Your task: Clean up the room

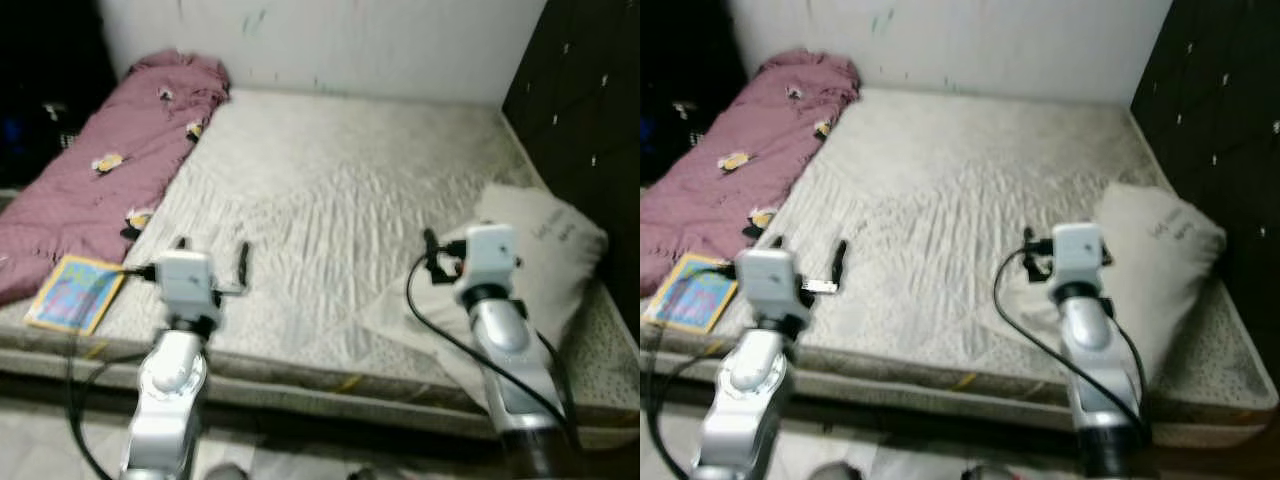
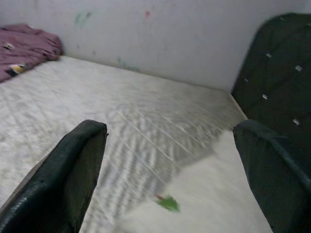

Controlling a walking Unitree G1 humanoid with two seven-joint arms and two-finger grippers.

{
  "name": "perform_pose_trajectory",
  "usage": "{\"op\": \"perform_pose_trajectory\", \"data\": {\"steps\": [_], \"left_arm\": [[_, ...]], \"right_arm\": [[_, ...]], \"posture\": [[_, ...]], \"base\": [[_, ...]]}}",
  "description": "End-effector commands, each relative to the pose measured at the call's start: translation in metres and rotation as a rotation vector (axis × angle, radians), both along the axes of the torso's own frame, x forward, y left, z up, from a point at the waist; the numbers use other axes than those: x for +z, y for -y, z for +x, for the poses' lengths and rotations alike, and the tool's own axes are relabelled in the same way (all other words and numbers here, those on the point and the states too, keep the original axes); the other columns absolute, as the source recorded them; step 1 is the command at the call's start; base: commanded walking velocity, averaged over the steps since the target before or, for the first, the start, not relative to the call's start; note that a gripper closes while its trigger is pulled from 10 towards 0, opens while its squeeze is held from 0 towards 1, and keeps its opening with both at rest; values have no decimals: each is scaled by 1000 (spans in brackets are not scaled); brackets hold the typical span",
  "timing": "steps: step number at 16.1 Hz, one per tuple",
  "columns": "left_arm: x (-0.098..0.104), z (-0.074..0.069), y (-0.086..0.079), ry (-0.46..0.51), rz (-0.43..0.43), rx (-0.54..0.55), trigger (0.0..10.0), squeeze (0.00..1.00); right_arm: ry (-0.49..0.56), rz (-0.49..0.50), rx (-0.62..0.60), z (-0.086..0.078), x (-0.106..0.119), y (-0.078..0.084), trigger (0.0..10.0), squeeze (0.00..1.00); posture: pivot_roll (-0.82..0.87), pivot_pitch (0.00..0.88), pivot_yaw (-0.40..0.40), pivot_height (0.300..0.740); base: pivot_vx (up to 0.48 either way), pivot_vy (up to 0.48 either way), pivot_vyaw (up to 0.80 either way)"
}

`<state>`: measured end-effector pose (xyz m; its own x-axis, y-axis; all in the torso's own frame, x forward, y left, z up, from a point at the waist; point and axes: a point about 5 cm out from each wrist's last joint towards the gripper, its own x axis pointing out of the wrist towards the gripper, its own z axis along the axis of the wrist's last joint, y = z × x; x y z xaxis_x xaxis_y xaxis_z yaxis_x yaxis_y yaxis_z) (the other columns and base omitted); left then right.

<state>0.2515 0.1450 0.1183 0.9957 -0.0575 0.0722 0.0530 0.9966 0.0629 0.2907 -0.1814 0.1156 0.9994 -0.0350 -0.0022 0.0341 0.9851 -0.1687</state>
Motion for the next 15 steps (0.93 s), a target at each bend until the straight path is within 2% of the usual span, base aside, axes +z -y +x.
{"op": "perform_pose_trajectory", "data": {"steps": [1,8,10,12,13,15], "left_arm": [[1,0,-6,1,17,19,10000,0],[2,0,-7,14,31,34,10000,0],[3,0,-8,23,7,41,10000,0],[4,0,-14,25,44,74,10000,0],[3,0,-13,18,26,34,10000,0],[4,-1,-14,22,18,31,10000,0]], "right_arm": [[9,2,9,1,3,-2,10000,0],[7,0,11,1,2,-3,10000,0],[6,1,10,1,2,-3,10000,0],[5,7,9,2,1,-3,10000,0],[4,10,8,2,1,-3,10000,0],[-5,27,3,3,0,-3,10000,0]], "posture": [[10,26,-34,740],[12,26,-34,740],[13,22,-34,740],[17,19,-35,740],[18,18,-35,740],[20,15,-36,740]], "base": [[0,-274,0],[0,-272,0],[0,0,0],[0,0,0],[0,0,0],[0,0,0]]}}
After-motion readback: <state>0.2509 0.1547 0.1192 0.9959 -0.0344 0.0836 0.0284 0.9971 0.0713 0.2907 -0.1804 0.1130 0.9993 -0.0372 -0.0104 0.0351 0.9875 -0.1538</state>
